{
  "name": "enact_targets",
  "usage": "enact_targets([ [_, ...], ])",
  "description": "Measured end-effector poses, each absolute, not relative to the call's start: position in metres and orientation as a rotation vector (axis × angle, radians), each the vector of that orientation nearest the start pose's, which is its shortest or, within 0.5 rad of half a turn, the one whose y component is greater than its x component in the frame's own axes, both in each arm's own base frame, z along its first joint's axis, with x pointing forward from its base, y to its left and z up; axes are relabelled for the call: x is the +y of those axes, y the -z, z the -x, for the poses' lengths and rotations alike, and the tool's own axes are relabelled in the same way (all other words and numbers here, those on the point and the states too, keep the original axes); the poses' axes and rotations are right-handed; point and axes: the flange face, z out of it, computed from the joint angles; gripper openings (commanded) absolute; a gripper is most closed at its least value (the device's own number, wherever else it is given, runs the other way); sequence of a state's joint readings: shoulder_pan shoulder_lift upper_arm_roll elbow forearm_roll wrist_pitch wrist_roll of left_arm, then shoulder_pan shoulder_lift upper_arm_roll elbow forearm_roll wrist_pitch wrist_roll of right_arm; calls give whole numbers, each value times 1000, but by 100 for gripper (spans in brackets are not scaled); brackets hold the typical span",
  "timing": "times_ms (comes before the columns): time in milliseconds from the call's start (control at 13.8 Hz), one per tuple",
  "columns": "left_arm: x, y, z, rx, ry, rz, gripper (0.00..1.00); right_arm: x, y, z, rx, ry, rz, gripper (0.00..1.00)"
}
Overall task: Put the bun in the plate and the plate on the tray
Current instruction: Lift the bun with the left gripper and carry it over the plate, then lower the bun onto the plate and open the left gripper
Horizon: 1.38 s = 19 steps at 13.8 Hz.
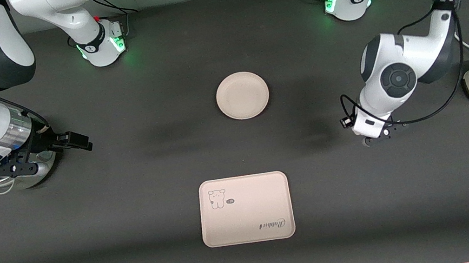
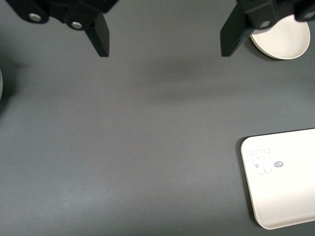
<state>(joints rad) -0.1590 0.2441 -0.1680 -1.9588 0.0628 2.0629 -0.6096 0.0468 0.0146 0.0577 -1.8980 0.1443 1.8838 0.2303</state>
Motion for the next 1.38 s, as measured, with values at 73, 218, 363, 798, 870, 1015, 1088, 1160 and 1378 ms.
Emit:
enact_targets([
  [73,-198,-375,-555,-372,-188,3043,33,69,-488,-558,259,-77,2999,100],
  [218,-238,-435,-543,-346,-176,3066,33,69,-488,-558,259,-77,2999,100],
  [363,-278,-478,-530,-339,-142,3104,34,69,-488,-558,259,-77,2999,100],
  [798,-389,-471,-494,-390,-111,3207,36,77,-488,-557,248,-82,2984,100],
  [870,-410,-453,-487,-388,-128,3217,36,82,-489,-556,247,-86,2965,100],
  [1015,-445,-406,-474,-372,-172,3208,36,91,-489,-556,236,-82,2945,100],
  [1088,-459,-383,-467,-360,-189,3206,36,98,-490,-556,223,-65,2941,100],
  [1160,-471,-360,-459,-356,-196,3214,36,106,-489,-557,205,-55,2940,100],
  [1378,-483,-298,-426,-324,-202,3240,37,128,-483,-558,166,-41,2937,100],
])
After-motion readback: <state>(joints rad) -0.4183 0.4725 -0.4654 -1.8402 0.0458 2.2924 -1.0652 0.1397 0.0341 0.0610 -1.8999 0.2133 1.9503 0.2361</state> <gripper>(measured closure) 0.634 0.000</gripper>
